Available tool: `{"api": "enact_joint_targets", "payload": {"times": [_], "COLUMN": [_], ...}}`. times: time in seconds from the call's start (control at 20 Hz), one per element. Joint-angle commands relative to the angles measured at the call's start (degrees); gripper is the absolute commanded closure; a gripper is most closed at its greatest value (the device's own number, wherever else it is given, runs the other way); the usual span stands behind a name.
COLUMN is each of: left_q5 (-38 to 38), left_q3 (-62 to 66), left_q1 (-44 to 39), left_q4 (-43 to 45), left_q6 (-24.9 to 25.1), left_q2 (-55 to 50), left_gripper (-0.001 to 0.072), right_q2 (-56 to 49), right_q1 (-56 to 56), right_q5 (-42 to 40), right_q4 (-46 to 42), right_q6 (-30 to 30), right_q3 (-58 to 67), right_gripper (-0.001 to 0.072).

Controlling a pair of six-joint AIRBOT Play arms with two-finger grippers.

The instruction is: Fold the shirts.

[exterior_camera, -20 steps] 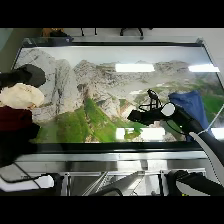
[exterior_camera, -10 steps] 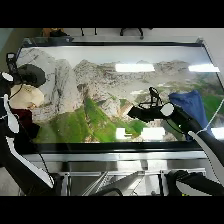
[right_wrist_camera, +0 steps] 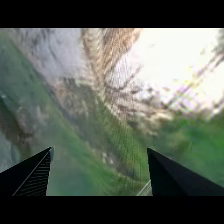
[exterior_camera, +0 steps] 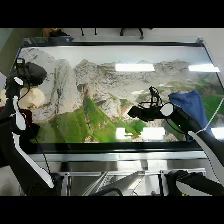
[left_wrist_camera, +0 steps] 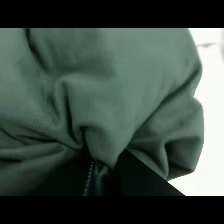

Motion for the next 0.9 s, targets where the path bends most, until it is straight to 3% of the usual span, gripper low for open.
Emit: {"api": "enact_joint_targets", "payload": {"times": [0.0,0.15,0.3,0.55,0.7,0.85], "left_q5": [0.96,-2.03,-14.67,-39.50,-50.62,-48.98], "left_q3": [0.39,-1.18,-1.18,-1.20,-2.29,-13.55], "left_q1": [-1.90,-2.73,-4.37,-12.63,-20.85,-30.01], "left_q4": [0.02,0.00,-0.55,-24.24,-21.20,-13.99], "left_q6": [0.02,-0.33,-10.45,-12.31,-18.67,-22.38], "left_q2": [6.58,14.78,23.37,39.71,43.41,47.36], "left_gripper": [0.0684,0.0684,0.0685,0.0685,0.0685,0.0685], "right_q2": [-0.02,0.09,1.01,5.95,9.66,14.16], "right_q1": [0.02,0.02,0.02,-0.02,-0.04,-0.20], "right_q5": [1.03,2.73,4.09,5.46,6.80,7.82], "right_q4": [0.07,0.70,2.89,2.84,2.82,2.80], "right_q6": [0.04,0.02,-0.07,-8.13,-8.59,-8.57], "right_q3": [-0.02,0.00,0.00,0.02,0.02,0.02], "right_gripper": [0.0058,0.0058,0.0058,0.0058,0.0058,0.0060]}}
